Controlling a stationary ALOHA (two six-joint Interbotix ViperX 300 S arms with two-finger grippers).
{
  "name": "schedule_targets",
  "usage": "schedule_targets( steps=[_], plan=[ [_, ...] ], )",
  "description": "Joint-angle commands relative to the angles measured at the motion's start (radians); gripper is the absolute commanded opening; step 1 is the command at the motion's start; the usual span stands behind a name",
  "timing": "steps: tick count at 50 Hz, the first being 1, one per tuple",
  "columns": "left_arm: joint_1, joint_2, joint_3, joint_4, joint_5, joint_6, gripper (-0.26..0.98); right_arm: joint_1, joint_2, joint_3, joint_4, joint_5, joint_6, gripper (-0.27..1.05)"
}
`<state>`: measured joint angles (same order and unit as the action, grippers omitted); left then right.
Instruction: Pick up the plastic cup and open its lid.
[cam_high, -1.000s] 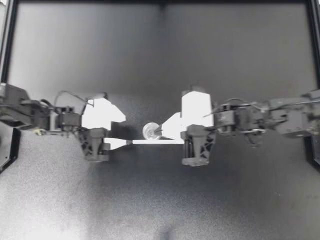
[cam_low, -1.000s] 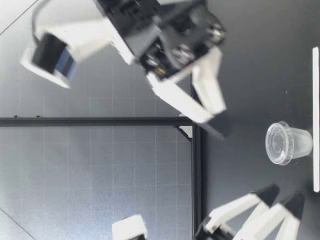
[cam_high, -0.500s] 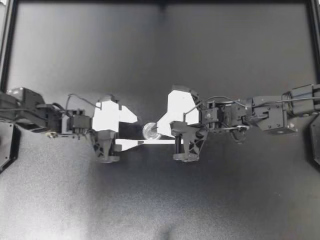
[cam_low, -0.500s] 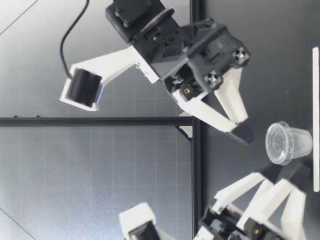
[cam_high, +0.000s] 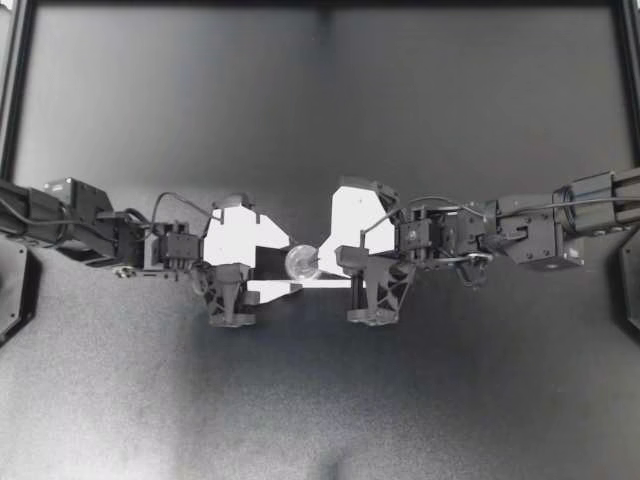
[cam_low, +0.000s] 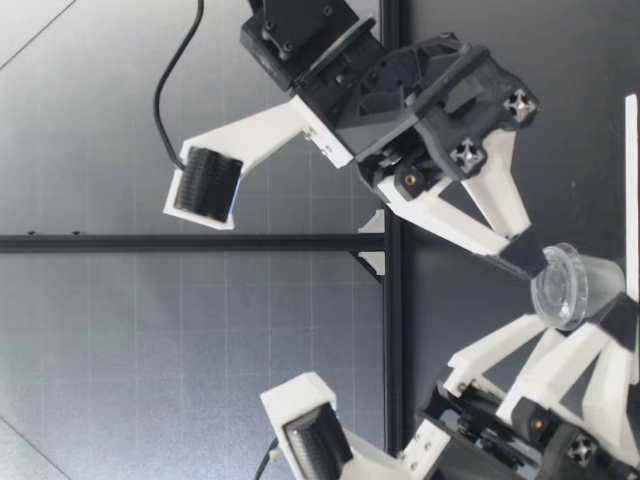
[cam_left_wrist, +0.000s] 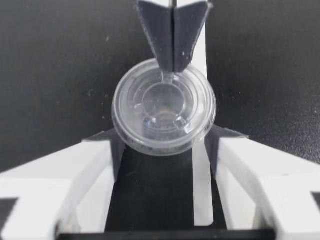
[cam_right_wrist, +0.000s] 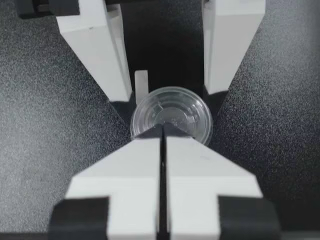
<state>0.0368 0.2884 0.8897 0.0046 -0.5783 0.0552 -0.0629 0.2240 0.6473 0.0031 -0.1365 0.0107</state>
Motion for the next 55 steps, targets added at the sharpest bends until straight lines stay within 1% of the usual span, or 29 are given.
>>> schedule_targets(
  steps=[1,6,23,42,49,53,55],
  plan=[
    [0.000,-0.014,-0.014,0.002,-0.011,0.000,0.54,-0.009,-0.012,-0.008,0.002,0.011,0.002,-0.20],
    [0.000,-0.015,-0.014,0.002,-0.011,0.000,0.53,-0.011,0.000,-0.005,0.006,0.040,0.003,-0.20],
    [0.000,-0.015,-0.014,0.002,-0.005,-0.002,0.52,-0.011,0.012,-0.017,0.009,0.046,0.002,-0.20],
    [-0.002,0.002,-0.040,0.002,0.017,-0.005,0.52,-0.011,0.055,-0.057,0.011,0.040,0.002,-0.20],
    [-0.002,0.002,-0.043,0.002,0.023,-0.005,0.52,-0.011,0.054,-0.057,0.009,0.040,0.002,-0.20],
    [-0.003,0.002,-0.043,0.002,0.025,-0.006,0.49,-0.011,0.052,-0.055,0.009,0.043,0.002,-0.20],
    [-0.003,0.002,-0.043,0.002,0.029,-0.005,0.44,-0.011,0.052,-0.054,0.011,0.044,0.002,-0.20]
  ],
)
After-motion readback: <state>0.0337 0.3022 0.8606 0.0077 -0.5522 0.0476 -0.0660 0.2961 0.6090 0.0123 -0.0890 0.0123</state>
